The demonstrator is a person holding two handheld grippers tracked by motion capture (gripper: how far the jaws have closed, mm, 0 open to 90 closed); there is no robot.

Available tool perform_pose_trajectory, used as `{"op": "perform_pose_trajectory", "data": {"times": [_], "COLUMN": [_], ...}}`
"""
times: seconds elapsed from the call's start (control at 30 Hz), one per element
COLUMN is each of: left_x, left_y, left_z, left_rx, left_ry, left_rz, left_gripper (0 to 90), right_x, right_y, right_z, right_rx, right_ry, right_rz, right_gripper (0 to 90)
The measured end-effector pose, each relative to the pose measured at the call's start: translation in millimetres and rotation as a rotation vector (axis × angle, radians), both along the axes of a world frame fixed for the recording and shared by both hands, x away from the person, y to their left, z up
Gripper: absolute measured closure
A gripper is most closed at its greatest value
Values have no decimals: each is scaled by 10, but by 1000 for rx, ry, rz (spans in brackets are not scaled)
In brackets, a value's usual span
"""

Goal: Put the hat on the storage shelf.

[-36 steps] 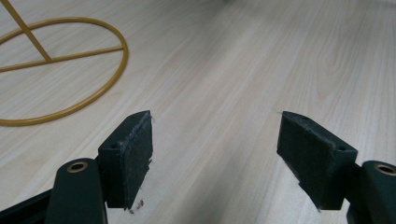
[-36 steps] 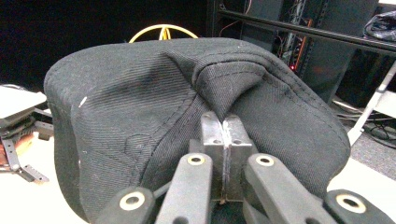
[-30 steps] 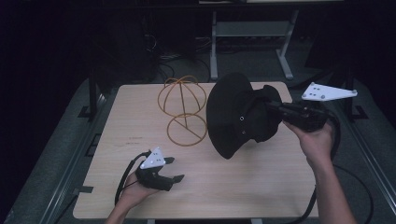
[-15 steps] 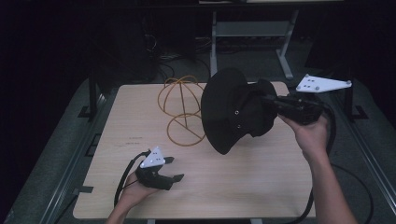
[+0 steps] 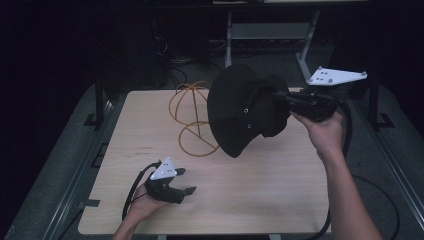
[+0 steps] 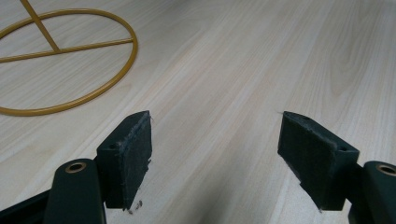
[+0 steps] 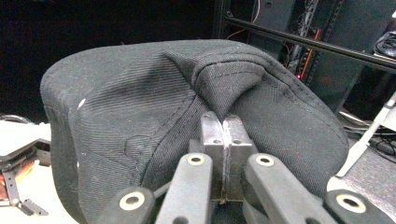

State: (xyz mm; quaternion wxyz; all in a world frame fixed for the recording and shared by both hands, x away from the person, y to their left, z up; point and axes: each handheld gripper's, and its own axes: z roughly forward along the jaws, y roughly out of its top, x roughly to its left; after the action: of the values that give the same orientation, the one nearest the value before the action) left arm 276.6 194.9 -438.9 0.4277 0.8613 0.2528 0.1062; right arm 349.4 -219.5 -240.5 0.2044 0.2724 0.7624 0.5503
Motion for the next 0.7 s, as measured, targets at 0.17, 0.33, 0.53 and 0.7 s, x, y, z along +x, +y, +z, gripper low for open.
{"op": "perform_pose_trajectory", "data": {"times": [0.17, 0.33, 0.53, 0.7], "left_x": [13, 21, 8, -5], "left_y": [6, 11, 6, 38], "left_z": [-2, -9, -13, -15], "left_rx": [-3, -8, 0, 2], "left_ry": [-3, 10, 3, 6], "left_rz": [-7, -10, -10, -7], "left_gripper": [255, 266, 258, 265], "right_x": [48, 102, 188, 254], "right_y": [53, 113, 246, 420], "right_z": [31, 83, 141, 168], "right_rx": [9, 5, 5, 4], "right_ry": [-1, -2, 5, 3], "right_rz": [6, 16, 33, 55], "right_gripper": [900, 900, 900, 900]}}
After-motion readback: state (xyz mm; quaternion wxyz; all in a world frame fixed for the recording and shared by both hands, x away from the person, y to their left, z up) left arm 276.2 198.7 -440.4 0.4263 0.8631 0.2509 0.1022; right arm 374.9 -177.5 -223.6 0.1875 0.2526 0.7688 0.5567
